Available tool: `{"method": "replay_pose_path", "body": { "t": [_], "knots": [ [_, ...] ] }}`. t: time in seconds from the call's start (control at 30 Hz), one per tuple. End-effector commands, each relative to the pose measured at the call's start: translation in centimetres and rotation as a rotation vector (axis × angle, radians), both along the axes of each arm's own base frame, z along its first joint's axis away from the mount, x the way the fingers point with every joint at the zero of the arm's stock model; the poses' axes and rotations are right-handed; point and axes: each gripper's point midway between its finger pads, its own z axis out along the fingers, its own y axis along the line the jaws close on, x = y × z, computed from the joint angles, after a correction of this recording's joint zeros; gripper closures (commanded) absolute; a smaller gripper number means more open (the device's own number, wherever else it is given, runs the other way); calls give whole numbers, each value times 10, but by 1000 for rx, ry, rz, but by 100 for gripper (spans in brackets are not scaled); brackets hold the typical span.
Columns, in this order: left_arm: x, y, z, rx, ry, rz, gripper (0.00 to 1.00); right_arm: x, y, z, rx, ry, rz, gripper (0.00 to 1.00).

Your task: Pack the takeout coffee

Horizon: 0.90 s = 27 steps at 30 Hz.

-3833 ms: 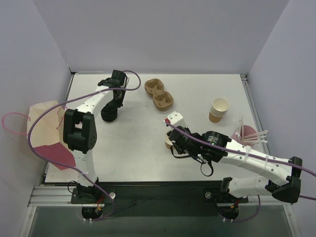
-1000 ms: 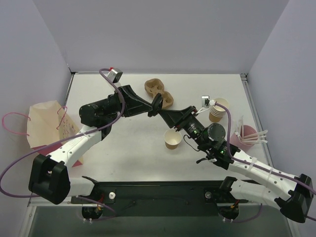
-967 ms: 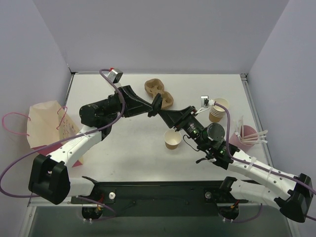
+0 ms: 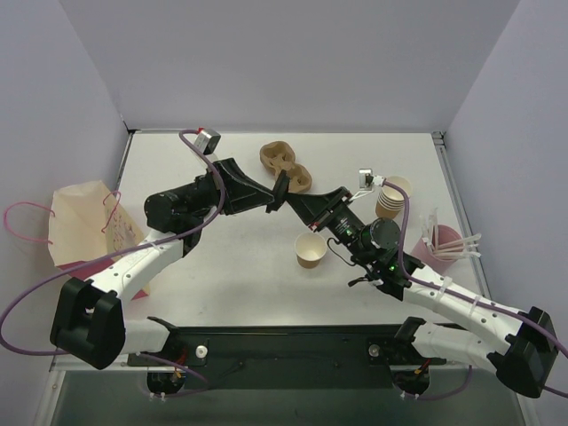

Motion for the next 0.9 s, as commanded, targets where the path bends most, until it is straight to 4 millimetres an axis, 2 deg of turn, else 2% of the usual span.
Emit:
{"method": "replay_pose_path", "body": {
  "t": [0.0, 0.17, 0.33, 0.47, 0.67, 0.73, 0.77, 0.83, 0.87],
  "knots": [
    [-14, 7, 17, -62, -118, 6, 81, -14, -12, 37, 100, -116, 26, 100],
    [-12, 6, 12, -55, -112, 13, 76, -16, -16, 35, 84, -124, 22, 100],
    [-9, 5, 13, -59, -114, 31, 63, -11, -22, 22, 25, -94, -16, 100],
    [-6, 4, 12, -54, -116, 42, 59, -11, -30, 21, 23, -90, -34, 100],
    [6, 2, 2, -12, -132, 94, 50, -10, -38, 11, -88, -62, -65, 100],
    [13, 4, -5, 35, -113, 130, 37, -8, -42, -7, -231, -8, -83, 100],
    [19, 4, -9, 60, -155, 175, 23, -2, -47, -17, -298, 22, -117, 100],
    [37, 11, -21, 146, -99, 257, 13, -1, -61, -40, -508, 85, -147, 100],
    [47, 13, -29, 190, -157, 326, 9, -1, -72, -72, -650, 170, -162, 100]
  ]
}}
